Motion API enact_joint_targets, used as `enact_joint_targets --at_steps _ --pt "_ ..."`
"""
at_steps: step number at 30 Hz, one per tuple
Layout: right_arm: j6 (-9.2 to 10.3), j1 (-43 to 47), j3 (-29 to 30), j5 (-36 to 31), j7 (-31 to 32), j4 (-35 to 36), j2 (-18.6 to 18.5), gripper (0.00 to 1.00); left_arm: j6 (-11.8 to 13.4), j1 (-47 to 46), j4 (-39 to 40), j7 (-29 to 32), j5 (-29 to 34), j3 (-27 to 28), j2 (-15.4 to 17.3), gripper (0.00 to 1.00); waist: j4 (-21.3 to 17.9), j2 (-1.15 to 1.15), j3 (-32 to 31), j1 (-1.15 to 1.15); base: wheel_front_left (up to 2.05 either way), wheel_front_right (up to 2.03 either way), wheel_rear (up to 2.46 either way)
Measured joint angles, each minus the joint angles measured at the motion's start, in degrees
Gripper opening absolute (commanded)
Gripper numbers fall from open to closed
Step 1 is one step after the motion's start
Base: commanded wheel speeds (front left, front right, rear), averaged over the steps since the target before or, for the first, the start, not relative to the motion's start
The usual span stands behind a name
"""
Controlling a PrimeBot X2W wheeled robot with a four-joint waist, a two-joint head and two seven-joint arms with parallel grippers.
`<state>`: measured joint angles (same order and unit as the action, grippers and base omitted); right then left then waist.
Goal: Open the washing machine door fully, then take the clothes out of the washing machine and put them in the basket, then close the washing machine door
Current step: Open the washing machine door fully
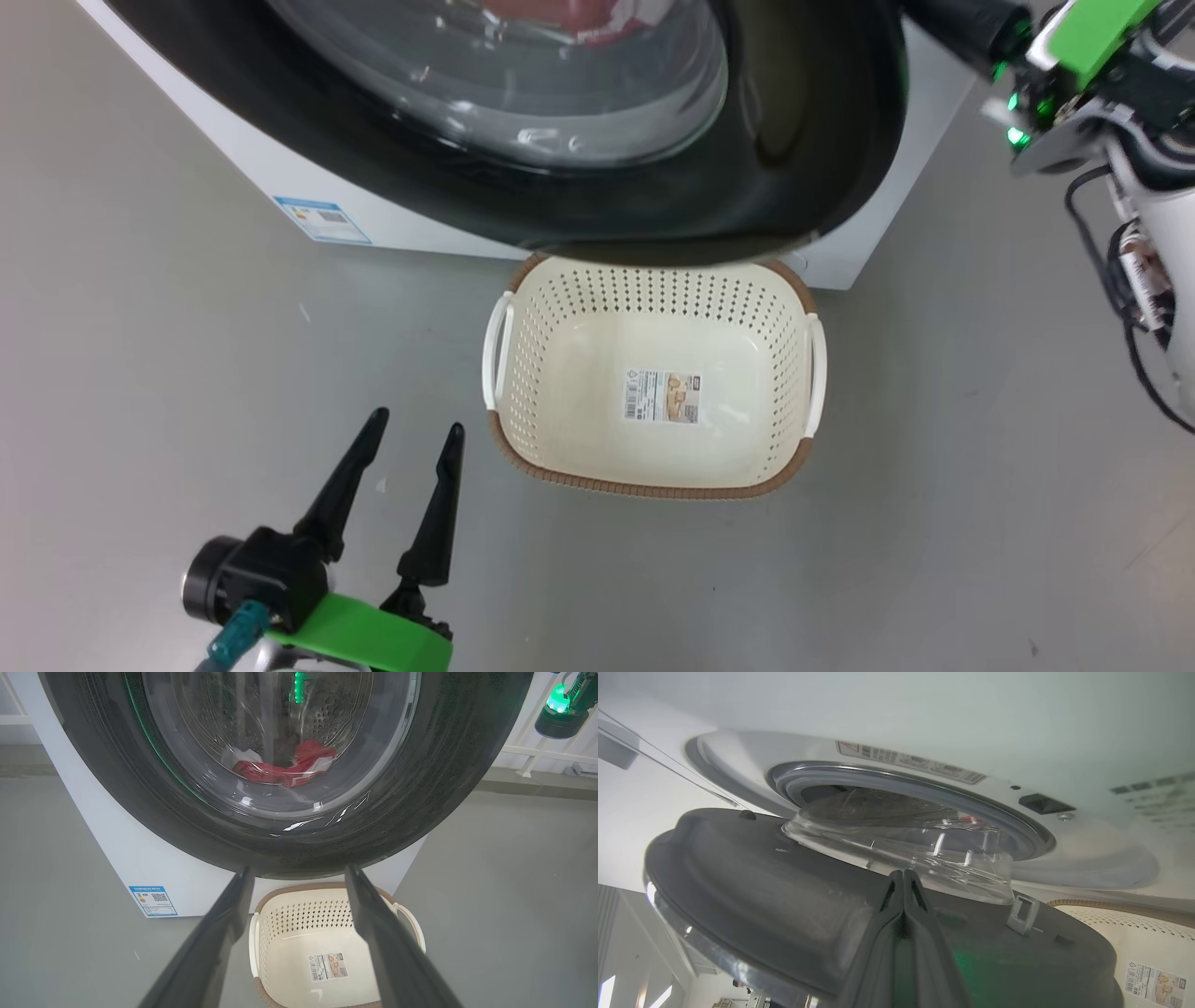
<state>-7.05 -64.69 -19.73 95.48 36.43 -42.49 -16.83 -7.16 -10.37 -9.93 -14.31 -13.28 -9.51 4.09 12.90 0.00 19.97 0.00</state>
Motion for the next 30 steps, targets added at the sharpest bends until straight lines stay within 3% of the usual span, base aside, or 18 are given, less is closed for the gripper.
enact_joint_targets --at_steps 12,30 --pt "0.0 4.5 -1.9 0.0 2.5 2.5 1.3 0.0 0.0 1.6 -0.1 0.0 0.1 0.0 -0.3 1.0 -0.1 0.0 -3.6 0.0 0.0 0.0 0.0" --pt "0.0 16.5 -4.4 0.6 5.9 15.1 2.9 0.0 0.0 4.3 -0.1 0.0 0.8 0.6 -0.4 1.0 -0.4 0.0 -6.5 0.0 0.0 0.0 0.0"
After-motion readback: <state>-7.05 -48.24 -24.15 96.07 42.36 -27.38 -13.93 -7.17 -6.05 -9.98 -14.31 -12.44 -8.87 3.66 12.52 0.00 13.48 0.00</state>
